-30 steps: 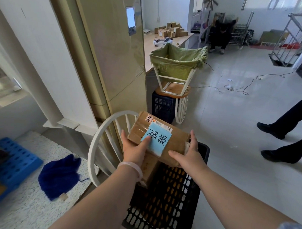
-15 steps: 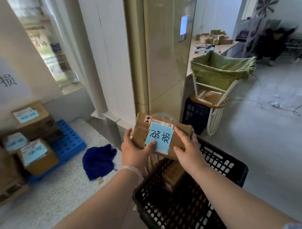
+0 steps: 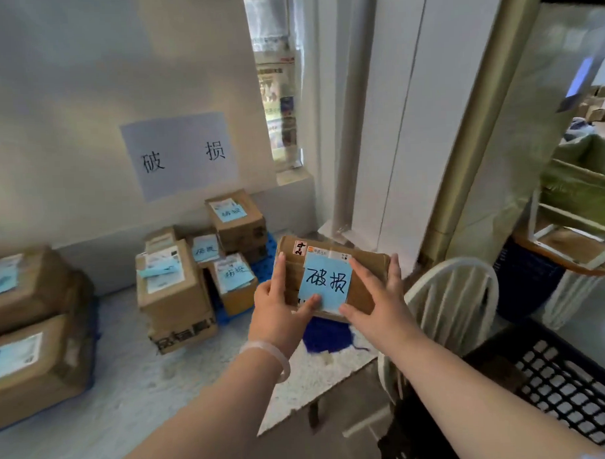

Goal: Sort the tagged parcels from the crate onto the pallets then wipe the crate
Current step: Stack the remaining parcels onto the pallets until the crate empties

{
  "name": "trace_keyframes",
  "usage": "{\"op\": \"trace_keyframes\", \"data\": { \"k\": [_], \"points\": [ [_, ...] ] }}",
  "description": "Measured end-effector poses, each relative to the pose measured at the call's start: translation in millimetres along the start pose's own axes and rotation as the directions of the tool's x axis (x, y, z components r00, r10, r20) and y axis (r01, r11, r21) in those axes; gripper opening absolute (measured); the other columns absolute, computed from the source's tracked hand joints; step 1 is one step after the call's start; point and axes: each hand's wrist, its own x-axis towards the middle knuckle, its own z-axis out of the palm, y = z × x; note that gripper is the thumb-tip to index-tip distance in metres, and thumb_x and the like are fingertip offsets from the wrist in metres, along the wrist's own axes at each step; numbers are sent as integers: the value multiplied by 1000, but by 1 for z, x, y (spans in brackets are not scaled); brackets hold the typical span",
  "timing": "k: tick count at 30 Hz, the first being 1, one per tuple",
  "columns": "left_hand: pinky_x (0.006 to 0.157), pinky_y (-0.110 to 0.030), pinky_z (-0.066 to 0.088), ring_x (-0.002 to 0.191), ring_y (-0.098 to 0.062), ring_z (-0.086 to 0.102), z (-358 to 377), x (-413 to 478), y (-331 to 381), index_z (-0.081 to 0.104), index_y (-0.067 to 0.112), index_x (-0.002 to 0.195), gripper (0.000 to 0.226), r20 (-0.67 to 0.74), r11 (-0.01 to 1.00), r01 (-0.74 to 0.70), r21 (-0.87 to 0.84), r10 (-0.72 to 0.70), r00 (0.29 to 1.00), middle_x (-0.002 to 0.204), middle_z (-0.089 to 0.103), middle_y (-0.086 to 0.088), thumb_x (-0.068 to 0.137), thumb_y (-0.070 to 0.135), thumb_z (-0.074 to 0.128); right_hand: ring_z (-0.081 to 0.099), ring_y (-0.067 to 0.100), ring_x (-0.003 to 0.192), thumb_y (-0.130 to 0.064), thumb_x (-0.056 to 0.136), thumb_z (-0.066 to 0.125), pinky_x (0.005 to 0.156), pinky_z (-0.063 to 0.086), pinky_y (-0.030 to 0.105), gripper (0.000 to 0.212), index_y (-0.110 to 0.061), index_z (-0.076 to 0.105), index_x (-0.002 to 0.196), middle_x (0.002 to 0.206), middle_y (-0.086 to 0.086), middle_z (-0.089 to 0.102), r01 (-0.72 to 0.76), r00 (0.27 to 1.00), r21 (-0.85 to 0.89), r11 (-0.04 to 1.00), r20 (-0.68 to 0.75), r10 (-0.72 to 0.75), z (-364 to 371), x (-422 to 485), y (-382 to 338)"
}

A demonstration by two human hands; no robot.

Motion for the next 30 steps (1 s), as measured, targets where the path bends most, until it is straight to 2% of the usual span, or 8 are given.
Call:
{"op": "trace_keyframes", "data": {
  "k": [2,5,10,14,21,23,26,30],
  "points": [
    [99,-23,38,113,-6,45,-31,4,-15,5,50,153,92,-20,1000,4,24,-4,1000,140,36,0,88,44,70,2,22,150,-35,88,69,113,34,38,79,-62,18,143,153,-18,-33,38,999,-26,999,29,-37,25,10,-20],
    [102,-28,43,120,-10,47,-73,12,-35,6,53,151,88,-44,999,22,38,-20,999,149,29,-2,88,46,67,5,23,150,-39,90,66,112,34,38,70,-60,24,143,154,-18,-33,73,995,-59,996,76,-68,59,23,-49],
    [104,-41,48,128,-17,46,-132,28,-61,3,58,148,89,-93,994,56,96,-47,995,150,28,-1,87,51,66,5,23,150,-38,90,67,109,37,33,66,-56,31,143,158,-13,-24,118,988,-19,993,104,-116,107,43,-92],
    [102,-42,50,131,-19,44,-162,46,-72,4,57,149,89,-110,993,75,92,-64,992,152,26,2,86,51,67,12,24,149,-40,86,71,111,37,37,67,-59,34,138,160,-10,-12,120,988,34,992,94,-122,130,59,-114],
    [104,-46,48,137,-22,40,-178,88,-67,1,57,149,90,-158,991,92,102,-75,985,159,18,5,86,54,65,19,23,147,-35,82,76,111,36,36,68,-54,42,138,162,-5,2,119,988,75,990,92,-125,133,109,-139],
    [102,-44,49,131,-21,45,-180,106,-63,1,54,151,90,-141,986,101,132,-82,987,156,26,2,87,55,64,21,23,146,-33,81,78,111,36,35,66,-50,46,137,162,-3,5,105,990,91,990,83,-112,128,128,-144],
    [98,-42,51,123,-22,51,-179,136,-58,1,51,152,90,-121,975,130,181,-109,987,147,37,-4,87,58,62,19,26,146,-34,81,78,113,34,42,64,-50,47,135,162,-1,7,94,990,76,993,99,-101,126,164,-146],
    [101,-48,48,123,-31,51,-169,181,-54,0,56,149,88,-130,956,198,218,-172,976,144,35,-10,85,63,61,11,24,149,-30,83,75,115,27,39,62,-48,48,136,163,-1,5,103,984,50,993,140,-109,126,215,-146]
  ]
}}
